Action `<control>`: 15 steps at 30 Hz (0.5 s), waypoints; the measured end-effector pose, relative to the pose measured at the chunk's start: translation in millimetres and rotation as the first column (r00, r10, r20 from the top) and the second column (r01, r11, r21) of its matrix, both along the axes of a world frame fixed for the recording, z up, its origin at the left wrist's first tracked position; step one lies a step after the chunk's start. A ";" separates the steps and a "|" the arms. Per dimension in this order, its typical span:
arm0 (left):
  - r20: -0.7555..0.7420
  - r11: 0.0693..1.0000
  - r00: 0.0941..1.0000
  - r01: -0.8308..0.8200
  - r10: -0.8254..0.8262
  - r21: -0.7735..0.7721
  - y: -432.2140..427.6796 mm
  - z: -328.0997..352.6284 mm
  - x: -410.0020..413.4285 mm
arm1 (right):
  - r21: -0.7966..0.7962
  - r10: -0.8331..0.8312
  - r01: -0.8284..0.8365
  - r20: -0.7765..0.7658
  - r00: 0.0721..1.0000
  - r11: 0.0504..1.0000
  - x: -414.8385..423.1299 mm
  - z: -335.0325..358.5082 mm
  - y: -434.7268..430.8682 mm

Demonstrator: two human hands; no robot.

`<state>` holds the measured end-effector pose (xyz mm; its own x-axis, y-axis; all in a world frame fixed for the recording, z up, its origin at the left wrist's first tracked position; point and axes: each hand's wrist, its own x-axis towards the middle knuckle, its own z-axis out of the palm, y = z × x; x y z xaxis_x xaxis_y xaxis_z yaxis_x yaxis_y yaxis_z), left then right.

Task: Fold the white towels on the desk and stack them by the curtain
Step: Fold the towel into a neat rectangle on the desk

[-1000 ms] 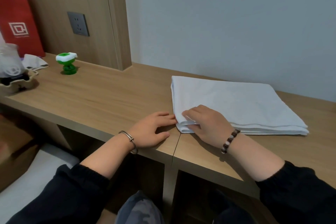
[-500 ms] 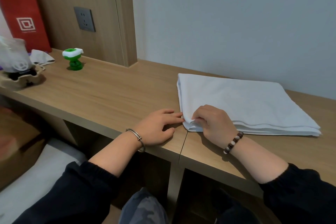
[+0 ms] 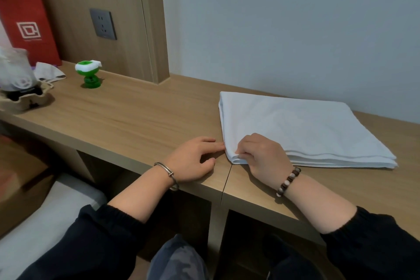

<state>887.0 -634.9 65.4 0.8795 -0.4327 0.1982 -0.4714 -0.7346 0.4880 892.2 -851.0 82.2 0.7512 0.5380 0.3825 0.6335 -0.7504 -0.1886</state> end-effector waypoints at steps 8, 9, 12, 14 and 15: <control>0.122 0.982 0.984 0.111 -0.130 0.151 -1.8 -1.6 -1.8 | 0.043 0.004 -0.001 -0.060 0.998 0.999 2.6 0.6 -5.7; 0.131 0.980 0.982 0.117 -0.139 0.164 -1.7 -1.8 -2.0 | 0.048 0.001 0.002 -0.064 0.998 0.999 1.7 0.1 -6.6; 0.175 0.965 0.968 0.138 -0.179 0.225 -2.3 -1.8 -3.8 | 0.057 -0.015 0.020 -0.087 0.996 0.998 -0.2 -0.9 -8.3; 0.198 0.954 0.958 0.151 -0.206 0.259 -3.6 -0.6 -5.5 | 0.067 -0.025 0.032 -0.104 0.994 0.997 -0.3 -0.7 -9.6; 0.204 0.950 0.955 0.157 -0.216 0.271 -3.9 0.1 -6.6 | 0.069 -0.026 0.034 -0.108 0.994 0.997 -0.3 -0.4 -9.4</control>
<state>880.4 -638.8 65.5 0.7221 -0.6456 0.2486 -0.6883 -0.7066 0.1642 891.9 -860.4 81.9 0.8051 0.4890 0.3356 0.5843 -0.7510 -0.3075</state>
